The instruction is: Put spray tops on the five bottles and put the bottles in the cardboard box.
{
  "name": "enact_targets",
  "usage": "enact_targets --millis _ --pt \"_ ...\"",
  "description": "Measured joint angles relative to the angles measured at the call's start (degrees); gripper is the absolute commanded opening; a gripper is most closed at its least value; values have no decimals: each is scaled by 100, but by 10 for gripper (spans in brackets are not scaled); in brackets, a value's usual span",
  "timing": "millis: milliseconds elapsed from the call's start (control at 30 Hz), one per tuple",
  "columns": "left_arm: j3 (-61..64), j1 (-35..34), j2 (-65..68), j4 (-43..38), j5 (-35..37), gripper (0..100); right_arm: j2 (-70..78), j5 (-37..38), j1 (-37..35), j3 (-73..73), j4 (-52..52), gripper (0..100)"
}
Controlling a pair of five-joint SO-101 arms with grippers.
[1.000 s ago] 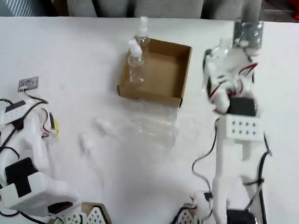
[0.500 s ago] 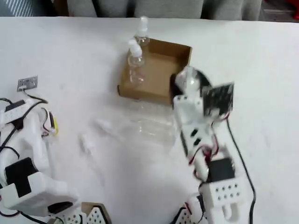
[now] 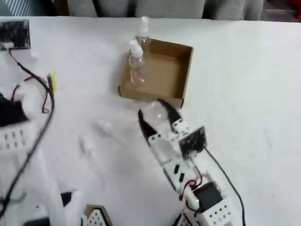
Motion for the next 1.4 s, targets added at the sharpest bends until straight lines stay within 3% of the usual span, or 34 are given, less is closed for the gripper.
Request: enact_targets --millis 167,300,400,600,1133,1400 --pt "-141 958 -888 -1442 35 23 -484 -9 -229 466 0 16" --pt "-158 1837 -1143 -2224 712 24 -466 -176 -316 545 0 16" --pt "-158 2470 -1178 -2374 1116 24 -466 -492 -281 545 9 16" --pt "-589 3736 -1187 -2338 1257 24 -466 -545 -299 545 26 16" --pt "-1301 4747 -176 -2251 1257 22 -466 -598 -290 545 26 16" --pt "-914 4791 -334 -2233 1257 22 -466 -598 -290 545 26 16"
